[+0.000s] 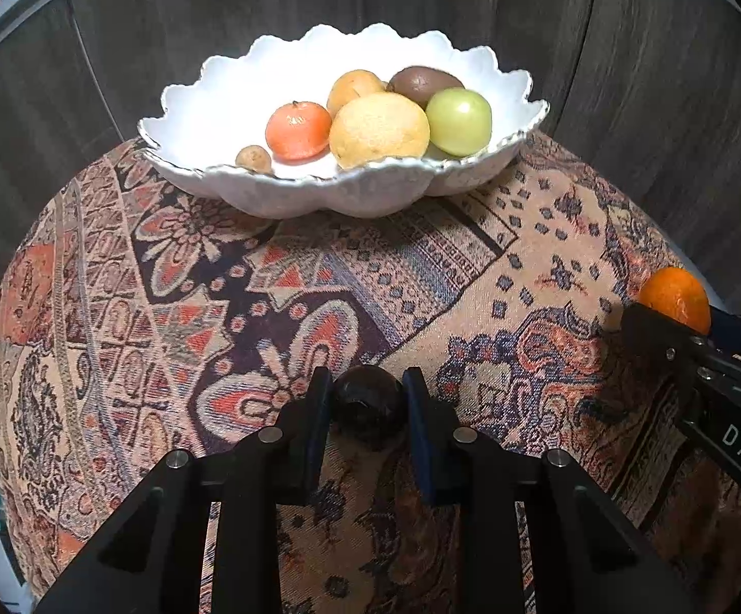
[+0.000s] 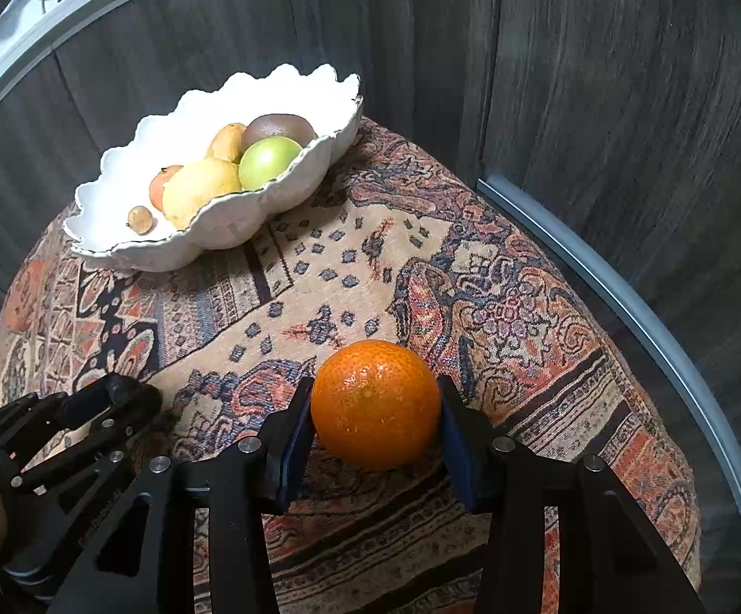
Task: Organize fruits
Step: 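Grasp the dark plum with the left tool while the right tool grasps the tangerine, then carry the dark plum and tangerine into the white bowl and open both tools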
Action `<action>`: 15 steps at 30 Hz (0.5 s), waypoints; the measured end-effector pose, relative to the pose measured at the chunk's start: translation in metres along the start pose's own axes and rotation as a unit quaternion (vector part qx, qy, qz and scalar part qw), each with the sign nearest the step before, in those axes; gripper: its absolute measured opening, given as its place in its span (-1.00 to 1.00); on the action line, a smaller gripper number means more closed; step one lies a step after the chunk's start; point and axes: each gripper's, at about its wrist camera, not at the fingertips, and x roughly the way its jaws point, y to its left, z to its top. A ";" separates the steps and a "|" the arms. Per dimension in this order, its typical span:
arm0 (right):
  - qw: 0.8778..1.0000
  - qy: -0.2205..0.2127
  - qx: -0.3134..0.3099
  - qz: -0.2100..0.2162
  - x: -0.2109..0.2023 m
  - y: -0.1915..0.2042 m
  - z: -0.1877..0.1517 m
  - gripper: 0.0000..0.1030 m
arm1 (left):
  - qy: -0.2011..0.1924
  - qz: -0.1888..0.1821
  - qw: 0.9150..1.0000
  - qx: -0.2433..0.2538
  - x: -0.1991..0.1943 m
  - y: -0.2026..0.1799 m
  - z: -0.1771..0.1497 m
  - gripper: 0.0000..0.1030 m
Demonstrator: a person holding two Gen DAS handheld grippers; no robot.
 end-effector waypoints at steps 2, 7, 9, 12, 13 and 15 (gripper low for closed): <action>1.000 -0.003 -0.001 0.000 -0.003 0.001 0.001 -0.10 | -0.005 0.000 1.000 -0.002 -0.005 0.003 0.001 -0.45; 1.000 -0.012 -0.011 0.004 -0.013 0.008 0.004 -0.10 | -0.020 0.003 1.000 -0.009 -0.020 0.012 0.005 -0.45; 1.000 -0.017 -0.017 0.006 -0.018 0.012 0.007 -0.10 | -0.024 0.007 1.000 -0.012 -0.026 0.016 0.007 -0.45; 0.999 -0.024 -0.024 0.009 -0.024 0.018 0.011 -0.10 | -0.031 0.011 0.999 -0.016 -0.034 0.023 0.011 -0.45; 0.999 -0.026 -0.027 0.011 -0.027 0.020 0.012 -0.10 | -0.033 0.013 0.999 -0.017 -0.038 0.025 0.012 -0.45; 0.999 -0.030 -0.031 0.013 -0.031 0.023 0.015 -0.10 | -0.037 0.015 0.999 -0.020 -0.044 0.028 0.015 -0.45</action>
